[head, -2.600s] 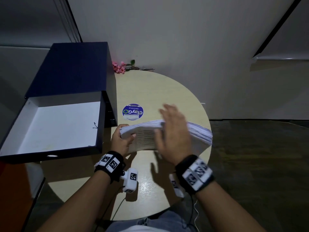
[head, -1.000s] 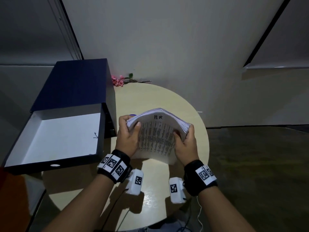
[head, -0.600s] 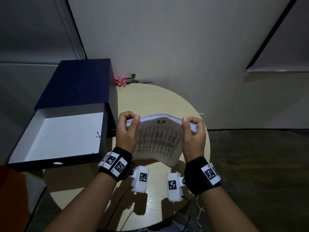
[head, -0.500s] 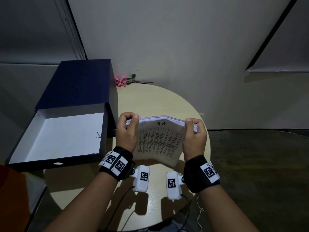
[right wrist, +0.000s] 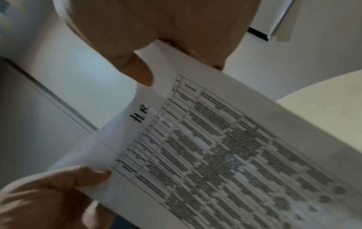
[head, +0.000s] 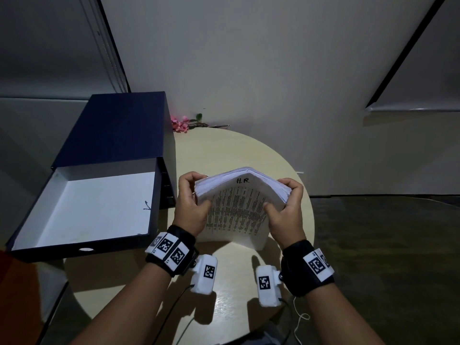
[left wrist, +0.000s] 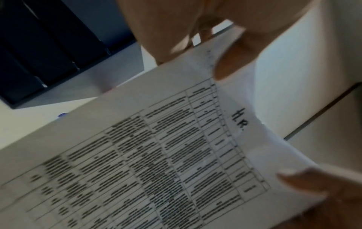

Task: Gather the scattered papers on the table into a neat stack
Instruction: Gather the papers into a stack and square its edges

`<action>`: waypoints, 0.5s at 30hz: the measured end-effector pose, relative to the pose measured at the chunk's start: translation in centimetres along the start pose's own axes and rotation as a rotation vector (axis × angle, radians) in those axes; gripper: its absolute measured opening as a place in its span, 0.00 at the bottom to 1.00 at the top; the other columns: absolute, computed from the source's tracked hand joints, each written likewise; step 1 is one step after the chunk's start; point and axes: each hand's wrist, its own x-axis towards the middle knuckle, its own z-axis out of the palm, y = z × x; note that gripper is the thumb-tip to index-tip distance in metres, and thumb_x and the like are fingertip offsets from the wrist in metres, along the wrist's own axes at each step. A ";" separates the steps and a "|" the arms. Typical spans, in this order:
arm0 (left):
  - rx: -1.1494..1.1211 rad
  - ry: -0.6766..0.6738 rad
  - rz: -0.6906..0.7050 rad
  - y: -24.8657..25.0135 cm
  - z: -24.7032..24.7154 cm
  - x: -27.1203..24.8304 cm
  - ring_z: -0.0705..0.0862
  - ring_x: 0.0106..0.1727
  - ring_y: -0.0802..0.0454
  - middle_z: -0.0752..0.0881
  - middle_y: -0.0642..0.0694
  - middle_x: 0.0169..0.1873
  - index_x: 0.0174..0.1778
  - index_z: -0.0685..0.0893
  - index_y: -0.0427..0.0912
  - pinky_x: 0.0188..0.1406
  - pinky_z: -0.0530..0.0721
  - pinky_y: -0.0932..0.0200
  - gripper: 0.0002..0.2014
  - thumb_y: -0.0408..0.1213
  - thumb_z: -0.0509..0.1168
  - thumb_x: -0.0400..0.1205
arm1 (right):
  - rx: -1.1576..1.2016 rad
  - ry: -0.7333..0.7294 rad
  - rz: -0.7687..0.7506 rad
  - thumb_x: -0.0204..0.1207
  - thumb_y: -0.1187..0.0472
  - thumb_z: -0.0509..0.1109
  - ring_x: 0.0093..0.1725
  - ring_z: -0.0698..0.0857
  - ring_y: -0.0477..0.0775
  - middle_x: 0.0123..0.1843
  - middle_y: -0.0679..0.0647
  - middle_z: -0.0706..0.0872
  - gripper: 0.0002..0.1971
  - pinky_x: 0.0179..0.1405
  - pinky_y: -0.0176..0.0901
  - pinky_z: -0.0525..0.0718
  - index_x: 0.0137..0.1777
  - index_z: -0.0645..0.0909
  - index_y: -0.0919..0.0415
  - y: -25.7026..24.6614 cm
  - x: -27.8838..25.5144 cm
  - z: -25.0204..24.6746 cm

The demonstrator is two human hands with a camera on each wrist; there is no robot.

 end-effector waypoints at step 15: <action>0.210 -0.021 -0.077 -1.8 0.0 -1.5 0.84 0.54 0.60 0.83 0.53 0.52 0.67 0.65 0.47 0.57 0.86 0.44 0.19 0.40 0.62 0.81 | -0.079 -0.027 0.033 0.85 0.65 0.64 0.54 0.85 0.34 0.56 0.44 0.84 0.18 0.57 0.56 0.89 0.59 0.68 0.36 1.9 -0.7 0.1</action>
